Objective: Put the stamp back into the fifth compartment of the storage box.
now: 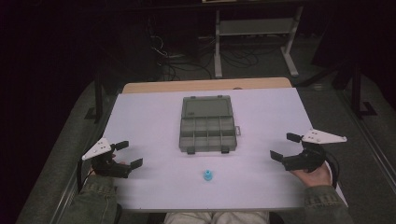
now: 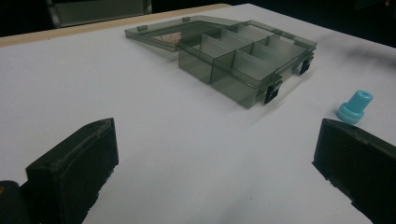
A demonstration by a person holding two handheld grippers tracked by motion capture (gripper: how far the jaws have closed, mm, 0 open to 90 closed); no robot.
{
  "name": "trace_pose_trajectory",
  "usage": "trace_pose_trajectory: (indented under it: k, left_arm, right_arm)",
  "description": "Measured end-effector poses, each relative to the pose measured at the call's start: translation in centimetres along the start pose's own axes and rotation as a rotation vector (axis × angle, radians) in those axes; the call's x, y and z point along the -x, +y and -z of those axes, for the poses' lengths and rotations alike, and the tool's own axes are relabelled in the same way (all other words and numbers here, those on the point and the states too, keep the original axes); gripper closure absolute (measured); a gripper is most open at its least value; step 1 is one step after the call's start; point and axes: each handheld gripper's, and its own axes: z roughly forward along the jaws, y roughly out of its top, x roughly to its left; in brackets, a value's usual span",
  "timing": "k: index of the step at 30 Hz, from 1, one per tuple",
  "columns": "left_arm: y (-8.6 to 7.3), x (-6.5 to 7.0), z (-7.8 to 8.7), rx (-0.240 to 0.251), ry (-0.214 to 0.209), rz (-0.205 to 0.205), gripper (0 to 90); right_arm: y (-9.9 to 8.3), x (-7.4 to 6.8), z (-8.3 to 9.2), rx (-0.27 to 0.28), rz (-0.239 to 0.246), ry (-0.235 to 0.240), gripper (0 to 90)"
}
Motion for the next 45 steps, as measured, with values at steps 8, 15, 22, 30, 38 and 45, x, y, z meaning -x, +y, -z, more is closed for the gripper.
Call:
trace_pose_trajectory:
  k: [8,15,22,30,38,45]
  left_arm:
    - [0.0,0.0,0.0,-0.001,0.001,-0.002,0.0]
    - [0.0,0.1,0.1,-0.003,0.011,-0.002,0.0]
    - [0.0,0.0,-0.1,-0.01,0.005,-0.007,0.0]
    - [-0.1,0.0,-0.1,-0.013,0.006,-0.001,0.0]
    - [-0.1,0.1,-0.2,-0.017,0.006,-0.005,0.0]
    - [-0.1,0.1,-0.2,-0.017,0.007,-0.004,0.0]
  right_arm:
    - [0.0,-0.2,-0.2,-0.017,0.011,0.008,0.0]
    - [-0.1,-0.7,-0.4,-0.041,0.017,0.019,0.0]
    - [0.3,-1.2,-0.9,-0.064,0.029,0.04,0.0]
    - [1.1,-2.0,-1.8,-0.102,0.067,0.076,0.0]
    - [1.9,-2.9,-2.5,-0.128,0.102,0.096,0.0]
    - [2.6,-3.4,-2.9,-0.136,0.123,0.114,0.0]
